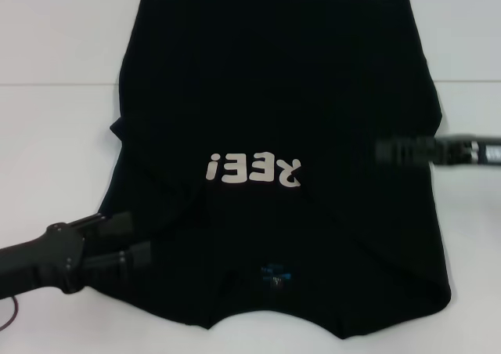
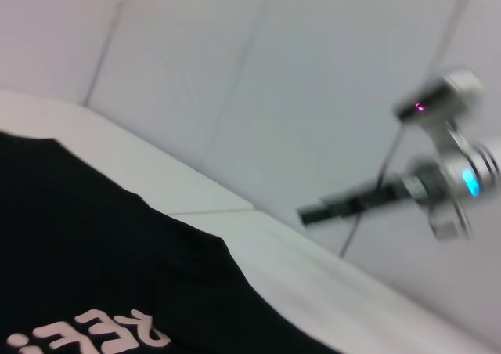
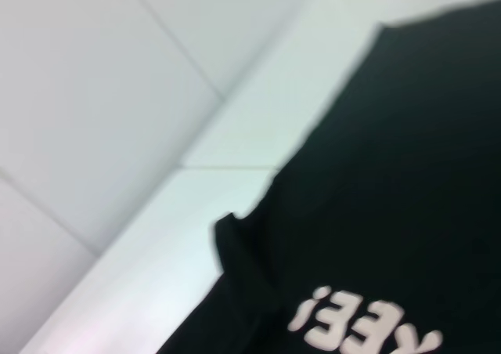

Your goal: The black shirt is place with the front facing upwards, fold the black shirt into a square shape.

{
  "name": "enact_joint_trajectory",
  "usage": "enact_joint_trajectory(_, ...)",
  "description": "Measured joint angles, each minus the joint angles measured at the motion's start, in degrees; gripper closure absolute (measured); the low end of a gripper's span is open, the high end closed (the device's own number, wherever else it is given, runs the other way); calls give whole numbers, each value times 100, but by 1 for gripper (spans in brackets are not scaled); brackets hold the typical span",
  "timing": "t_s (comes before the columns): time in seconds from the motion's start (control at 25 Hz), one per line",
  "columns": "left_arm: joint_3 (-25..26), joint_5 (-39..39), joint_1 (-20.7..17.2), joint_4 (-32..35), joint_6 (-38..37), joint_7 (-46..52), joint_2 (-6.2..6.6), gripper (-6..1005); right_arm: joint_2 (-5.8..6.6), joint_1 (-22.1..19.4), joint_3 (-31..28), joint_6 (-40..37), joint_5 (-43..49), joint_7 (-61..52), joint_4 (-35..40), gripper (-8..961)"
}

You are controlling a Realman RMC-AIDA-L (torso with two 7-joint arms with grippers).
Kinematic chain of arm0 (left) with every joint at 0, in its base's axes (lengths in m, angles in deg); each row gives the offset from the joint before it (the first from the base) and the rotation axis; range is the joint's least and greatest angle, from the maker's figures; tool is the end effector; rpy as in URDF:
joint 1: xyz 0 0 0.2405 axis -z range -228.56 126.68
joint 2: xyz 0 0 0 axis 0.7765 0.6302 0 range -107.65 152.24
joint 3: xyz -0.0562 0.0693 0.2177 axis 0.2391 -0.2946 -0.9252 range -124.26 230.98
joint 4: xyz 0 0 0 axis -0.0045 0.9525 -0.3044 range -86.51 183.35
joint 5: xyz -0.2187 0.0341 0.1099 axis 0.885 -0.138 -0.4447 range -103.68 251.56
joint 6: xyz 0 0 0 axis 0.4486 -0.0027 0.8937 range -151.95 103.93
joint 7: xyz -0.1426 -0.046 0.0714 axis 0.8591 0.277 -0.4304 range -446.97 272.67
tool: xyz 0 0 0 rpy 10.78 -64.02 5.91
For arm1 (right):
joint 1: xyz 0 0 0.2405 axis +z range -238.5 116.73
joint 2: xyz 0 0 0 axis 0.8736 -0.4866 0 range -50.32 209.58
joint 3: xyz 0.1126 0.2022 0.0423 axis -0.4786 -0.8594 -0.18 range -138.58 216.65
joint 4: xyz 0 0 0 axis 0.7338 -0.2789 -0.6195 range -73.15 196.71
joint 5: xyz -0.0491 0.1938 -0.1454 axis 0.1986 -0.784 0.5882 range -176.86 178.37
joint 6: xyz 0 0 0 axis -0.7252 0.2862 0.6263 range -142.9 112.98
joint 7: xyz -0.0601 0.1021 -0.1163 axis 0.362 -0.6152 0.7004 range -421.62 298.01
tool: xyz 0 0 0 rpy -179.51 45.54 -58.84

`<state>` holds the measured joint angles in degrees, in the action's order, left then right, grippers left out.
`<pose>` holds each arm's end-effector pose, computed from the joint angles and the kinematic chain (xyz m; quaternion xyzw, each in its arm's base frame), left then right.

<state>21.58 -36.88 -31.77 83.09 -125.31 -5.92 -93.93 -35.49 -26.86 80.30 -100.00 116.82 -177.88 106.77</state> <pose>-0.3145 0.2878 0.0289 -0.8829 -0.3116 -0.3273 0.1278 0.2429 0.4051 0.0424 -0.8653 0.4262 0.2276 0.1334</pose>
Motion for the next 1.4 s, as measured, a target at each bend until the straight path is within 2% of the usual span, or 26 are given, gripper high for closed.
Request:
enact_joint_trajectory(0.16, 179, -22, 59, 19, -69, 1284, 154, 131, -115, -601, -32, -551, -367, 1683, -299, 360)
enact_joint_trajectory(0.36, 345, -150, 105, 127, -95, 3204, 422, 131, -384, -1263, -262, -1200, -490, 3767, -471, 196)
enact_joint_trajectory(0.4, 345, -150, 105, 127, -95, 3204, 422, 131, -430, -1377, -303, -1274, -498, 4121, -494, 168)
enact_joint_trajectory(0.44, 351, -484, 153, 299, -62, 4062, 516, 131, -459, -1458, -322, -1283, -493, 4422, -545, 141)
enact_joint_trajectory(0.48, 351, -484, 153, 299, -62, 4062, 516, 131, -464, -1512, -329, -1273, -486, 4662, -637, 114)
enact_joint_trajectory(0.52, 365, -829, 182, 489, 35, 4726, 560, 131, -463, -1553, -331, -1256, -479, 4838, -719, 86)
enact_joint_trajectory(0.64, 367, -1294, 224, 773, 197, 5620, 614, 131, -418, -1641, -346, -1174, -461, 5218, -969, 45)
enact_joint_trajectory(0.76, 295, -1758, 339, 1069, 316, 6238, 620, 132, -424, -1708, -355, -1125, -455, 5433, -989, 23)
enact_joint_trajectory(1.0, 227, -2832, 864, 1305, 625, 6590, 489, 132, -430, -1718, -328, -1060, -453, 5510, -1002, 23)
enact_joint_trajectory(1.2, 225, -2997, 1058, 1045, 856, 6595, 477, 132, -420, -1725, -350, -1058, -453, 5462, -1004, 23)
enact_joint_trajectory(1.4, 93, -3015, 1106, 782, 1105, 6610, 526, 132, -414, -1737, -366, -1094, -454, 5454, -1008, 23)
